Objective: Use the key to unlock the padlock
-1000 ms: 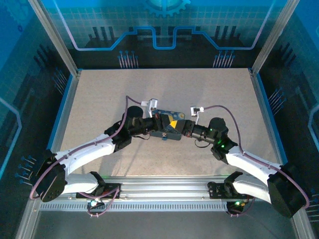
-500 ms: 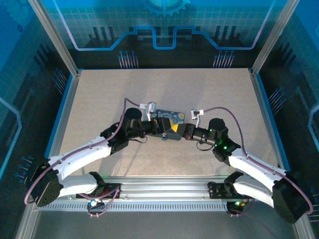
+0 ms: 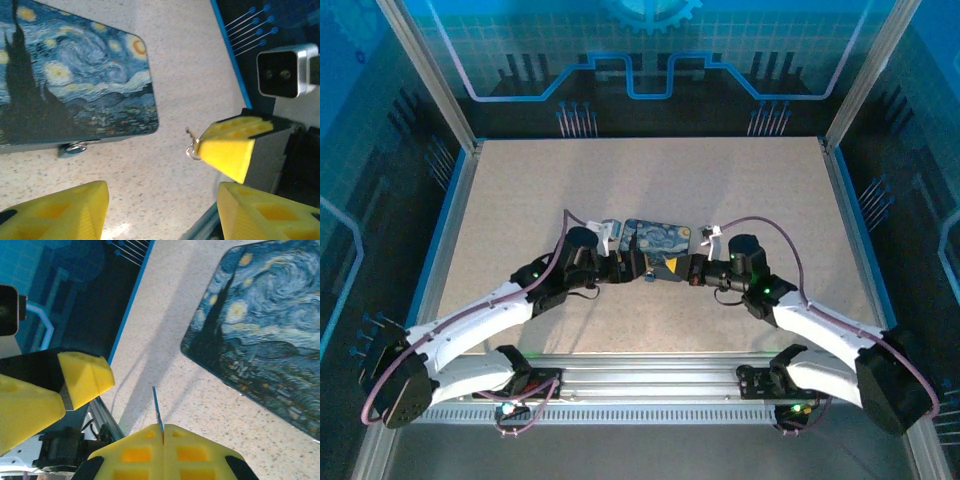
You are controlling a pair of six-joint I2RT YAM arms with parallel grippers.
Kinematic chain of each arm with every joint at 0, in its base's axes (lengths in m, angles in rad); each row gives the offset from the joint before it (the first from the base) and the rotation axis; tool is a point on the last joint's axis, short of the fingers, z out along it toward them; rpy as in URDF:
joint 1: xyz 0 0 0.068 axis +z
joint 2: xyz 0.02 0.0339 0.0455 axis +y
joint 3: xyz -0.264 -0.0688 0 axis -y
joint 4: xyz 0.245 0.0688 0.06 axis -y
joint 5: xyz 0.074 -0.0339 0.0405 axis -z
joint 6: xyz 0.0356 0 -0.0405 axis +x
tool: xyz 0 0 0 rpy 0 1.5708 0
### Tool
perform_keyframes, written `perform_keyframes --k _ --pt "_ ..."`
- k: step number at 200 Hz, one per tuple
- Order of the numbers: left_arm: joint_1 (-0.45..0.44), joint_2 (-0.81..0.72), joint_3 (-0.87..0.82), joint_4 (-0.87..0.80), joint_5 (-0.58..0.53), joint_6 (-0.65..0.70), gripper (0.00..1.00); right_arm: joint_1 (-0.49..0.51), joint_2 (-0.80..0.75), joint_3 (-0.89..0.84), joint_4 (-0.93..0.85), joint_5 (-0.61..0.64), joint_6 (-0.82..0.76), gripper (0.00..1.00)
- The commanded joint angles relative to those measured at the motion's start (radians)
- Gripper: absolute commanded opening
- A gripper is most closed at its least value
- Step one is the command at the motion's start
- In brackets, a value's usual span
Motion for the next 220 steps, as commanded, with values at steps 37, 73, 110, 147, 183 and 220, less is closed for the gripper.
perform_keyframes --k 37,73,110,147,183,220 --pt "-0.004 0.138 -0.028 0.016 -0.025 0.097 0.6 -0.074 0.147 0.07 0.089 -0.045 -0.016 0.05" --pt "-0.003 0.237 -0.011 0.065 -0.034 0.113 0.66 -0.104 0.226 0.12 0.078 -0.06 -0.042 0.06" --pt "0.006 0.318 0.017 0.082 -0.044 0.134 0.71 -0.131 0.306 0.155 0.091 -0.079 -0.051 0.05" --pt "0.035 0.369 0.024 0.117 -0.033 0.142 0.73 -0.138 0.355 0.194 0.046 -0.083 -0.086 0.05" --pt "0.069 0.419 0.047 0.146 -0.014 0.163 0.73 -0.138 0.39 0.221 0.004 -0.078 -0.118 0.05" --pt "0.083 0.462 0.082 0.152 -0.003 0.19 0.73 -0.137 0.431 0.241 -0.012 -0.086 -0.129 0.05"
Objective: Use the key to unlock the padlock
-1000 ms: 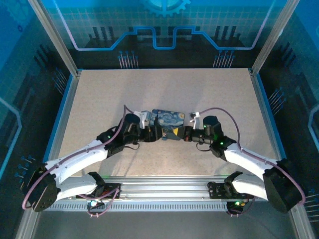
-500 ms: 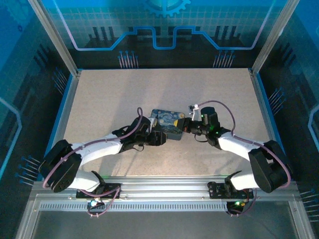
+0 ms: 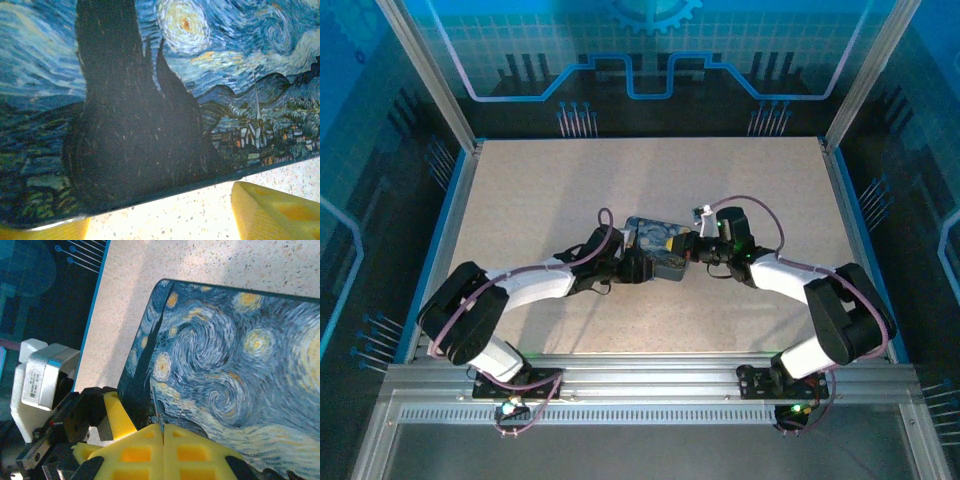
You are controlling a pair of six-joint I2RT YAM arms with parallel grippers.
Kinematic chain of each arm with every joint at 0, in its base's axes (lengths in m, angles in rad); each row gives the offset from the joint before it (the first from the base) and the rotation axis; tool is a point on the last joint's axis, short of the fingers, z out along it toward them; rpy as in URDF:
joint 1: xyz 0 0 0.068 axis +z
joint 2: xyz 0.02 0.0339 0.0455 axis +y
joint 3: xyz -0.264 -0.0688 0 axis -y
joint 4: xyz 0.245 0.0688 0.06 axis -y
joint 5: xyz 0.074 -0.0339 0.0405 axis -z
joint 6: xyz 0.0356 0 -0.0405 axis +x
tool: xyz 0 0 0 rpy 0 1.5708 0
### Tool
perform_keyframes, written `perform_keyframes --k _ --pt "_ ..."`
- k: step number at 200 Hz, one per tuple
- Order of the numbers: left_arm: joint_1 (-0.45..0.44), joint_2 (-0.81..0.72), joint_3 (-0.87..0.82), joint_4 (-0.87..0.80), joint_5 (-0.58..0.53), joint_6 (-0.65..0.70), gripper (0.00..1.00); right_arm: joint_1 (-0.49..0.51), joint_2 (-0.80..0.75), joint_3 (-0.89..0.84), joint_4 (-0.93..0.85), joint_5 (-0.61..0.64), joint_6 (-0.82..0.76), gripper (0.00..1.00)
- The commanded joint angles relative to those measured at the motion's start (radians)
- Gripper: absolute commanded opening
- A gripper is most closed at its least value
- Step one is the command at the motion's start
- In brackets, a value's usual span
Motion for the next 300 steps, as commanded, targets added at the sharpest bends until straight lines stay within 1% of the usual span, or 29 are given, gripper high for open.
perform_keyframes --k 1,41,66,121,152,188,300 --pt "0.01 0.022 0.042 0.035 0.02 0.047 0.73 -0.013 0.031 0.029 -0.035 -0.019 -0.032 0.05" --pt "0.002 0.025 0.026 0.056 0.019 0.047 0.73 -0.008 0.054 0.02 -0.049 -0.002 -0.04 0.05" --pt "-0.026 0.025 0.011 0.059 -0.013 0.048 0.73 -0.003 0.062 0.019 -0.066 0.008 -0.055 0.05" --pt "-0.085 0.068 -0.01 0.126 -0.042 -0.008 0.72 -0.001 0.074 0.014 -0.066 0.01 -0.067 0.05" --pt "-0.114 0.099 -0.023 0.171 -0.101 -0.024 0.71 -0.001 0.082 0.019 -0.06 0.008 -0.069 0.05" --pt "-0.127 0.131 -0.042 0.218 -0.175 -0.038 0.69 0.002 0.093 0.025 -0.054 0.005 -0.069 0.05" --pt "-0.13 0.184 -0.026 0.259 -0.15 -0.046 0.56 0.01 0.119 0.025 -0.047 0.009 -0.06 0.05"
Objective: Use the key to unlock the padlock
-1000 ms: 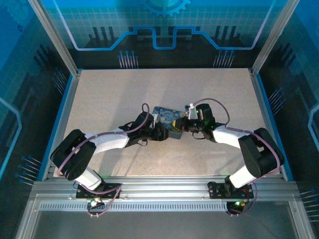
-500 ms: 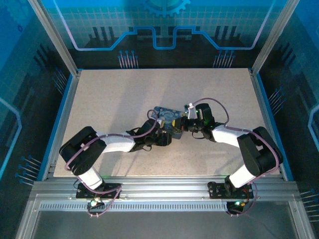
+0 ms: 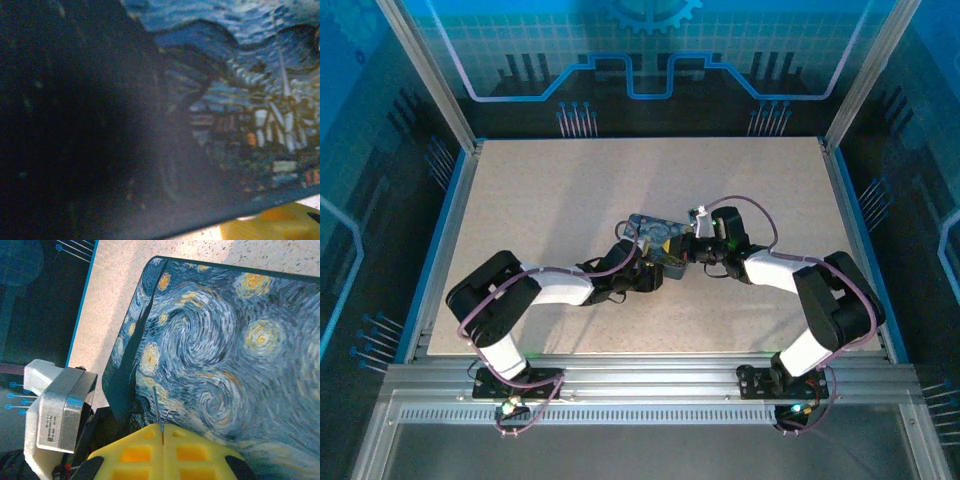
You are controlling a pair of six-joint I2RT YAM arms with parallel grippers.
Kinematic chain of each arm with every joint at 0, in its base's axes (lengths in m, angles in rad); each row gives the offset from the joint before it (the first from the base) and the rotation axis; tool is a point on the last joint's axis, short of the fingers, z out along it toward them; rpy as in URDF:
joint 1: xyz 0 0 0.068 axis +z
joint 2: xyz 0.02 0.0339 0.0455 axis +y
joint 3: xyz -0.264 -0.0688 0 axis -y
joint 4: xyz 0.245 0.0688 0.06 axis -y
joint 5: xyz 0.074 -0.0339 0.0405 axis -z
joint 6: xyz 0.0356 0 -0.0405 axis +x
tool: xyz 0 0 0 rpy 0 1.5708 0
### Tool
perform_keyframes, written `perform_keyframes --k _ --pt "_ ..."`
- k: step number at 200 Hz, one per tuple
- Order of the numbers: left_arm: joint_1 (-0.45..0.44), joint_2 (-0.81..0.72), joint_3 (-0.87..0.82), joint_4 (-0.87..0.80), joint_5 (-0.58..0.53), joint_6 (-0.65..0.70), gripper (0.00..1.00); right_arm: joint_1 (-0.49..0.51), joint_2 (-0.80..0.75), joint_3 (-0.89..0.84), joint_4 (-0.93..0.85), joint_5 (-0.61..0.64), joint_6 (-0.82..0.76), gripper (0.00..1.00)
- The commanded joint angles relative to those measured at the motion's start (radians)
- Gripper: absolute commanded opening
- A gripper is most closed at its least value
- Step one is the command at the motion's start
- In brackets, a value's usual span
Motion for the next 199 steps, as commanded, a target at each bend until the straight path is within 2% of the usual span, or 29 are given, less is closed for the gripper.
perform_keyframes --k 1,199 --pt "-0.009 0.025 0.003 0.026 -0.007 -0.01 0.56 0.009 0.037 0.003 -0.066 0.018 -0.013 0.05" --pt "-0.054 0.025 0.023 0.06 -0.068 -0.097 0.43 0.009 0.041 0.008 -0.063 0.009 -0.014 0.05"
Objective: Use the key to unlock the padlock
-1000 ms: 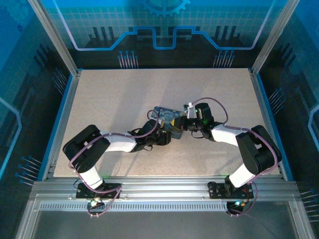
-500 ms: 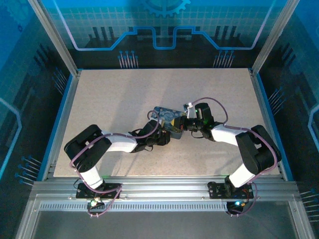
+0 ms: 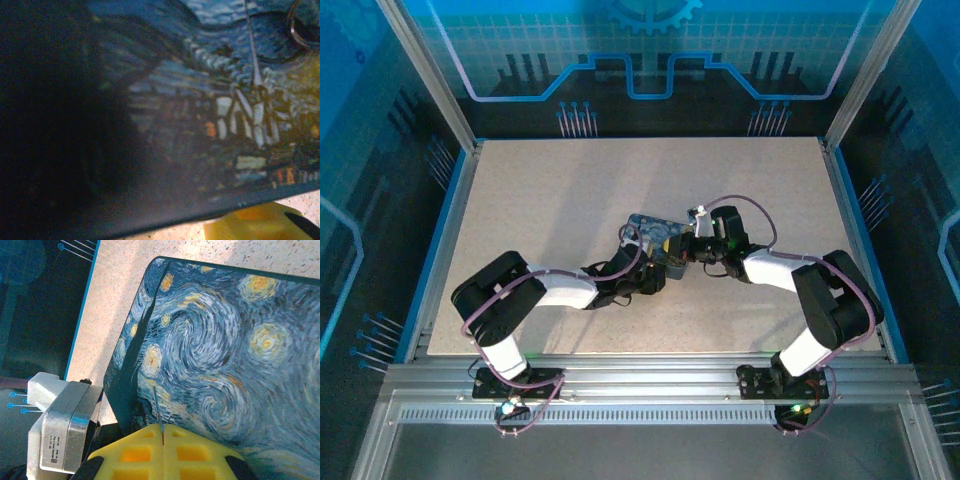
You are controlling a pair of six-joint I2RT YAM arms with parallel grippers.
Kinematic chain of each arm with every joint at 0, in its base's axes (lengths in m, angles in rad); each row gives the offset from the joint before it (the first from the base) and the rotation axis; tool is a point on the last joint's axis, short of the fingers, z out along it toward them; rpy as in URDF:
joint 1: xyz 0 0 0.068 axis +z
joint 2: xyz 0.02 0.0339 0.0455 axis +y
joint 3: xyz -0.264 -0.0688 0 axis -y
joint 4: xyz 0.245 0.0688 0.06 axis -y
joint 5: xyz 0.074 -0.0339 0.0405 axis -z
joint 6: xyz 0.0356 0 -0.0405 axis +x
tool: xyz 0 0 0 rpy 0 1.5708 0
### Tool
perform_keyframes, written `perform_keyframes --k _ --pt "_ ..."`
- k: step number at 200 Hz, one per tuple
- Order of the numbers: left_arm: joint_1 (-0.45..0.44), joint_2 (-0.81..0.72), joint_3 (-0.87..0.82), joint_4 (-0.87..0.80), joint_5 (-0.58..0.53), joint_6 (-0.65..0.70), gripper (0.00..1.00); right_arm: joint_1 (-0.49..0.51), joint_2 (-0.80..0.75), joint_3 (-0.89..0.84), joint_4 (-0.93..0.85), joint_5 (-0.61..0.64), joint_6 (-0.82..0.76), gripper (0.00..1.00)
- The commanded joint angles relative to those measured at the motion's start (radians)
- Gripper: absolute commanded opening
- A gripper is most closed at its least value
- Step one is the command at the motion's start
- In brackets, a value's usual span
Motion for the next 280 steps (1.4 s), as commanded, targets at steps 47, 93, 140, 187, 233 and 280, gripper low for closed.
perform_keyframes --k 47,93,140,187,233,280 --pt "-0.01 0.01 0.033 0.001 -0.062 -0.078 0.42 0.009 0.033 -0.001 -0.061 0.016 -0.01 0.05" --pt "-0.013 0.022 0.05 0.0 -0.08 -0.111 0.4 0.012 0.036 -0.005 -0.057 0.014 -0.006 0.05" --pt "-0.016 0.036 0.066 -0.008 -0.09 -0.127 0.36 0.016 0.038 -0.009 -0.049 0.012 0.002 0.05" --pt "-0.017 0.033 0.067 -0.009 -0.084 -0.124 0.28 0.02 0.027 -0.01 -0.045 0.006 0.004 0.05" --pt "-0.016 -0.01 0.049 -0.016 -0.072 -0.114 0.23 0.019 -0.022 0.005 -0.048 0.013 -0.024 0.05" --pt "-0.016 -0.079 0.017 -0.043 -0.049 -0.116 0.22 0.005 -0.108 0.012 -0.049 0.014 -0.059 0.05"
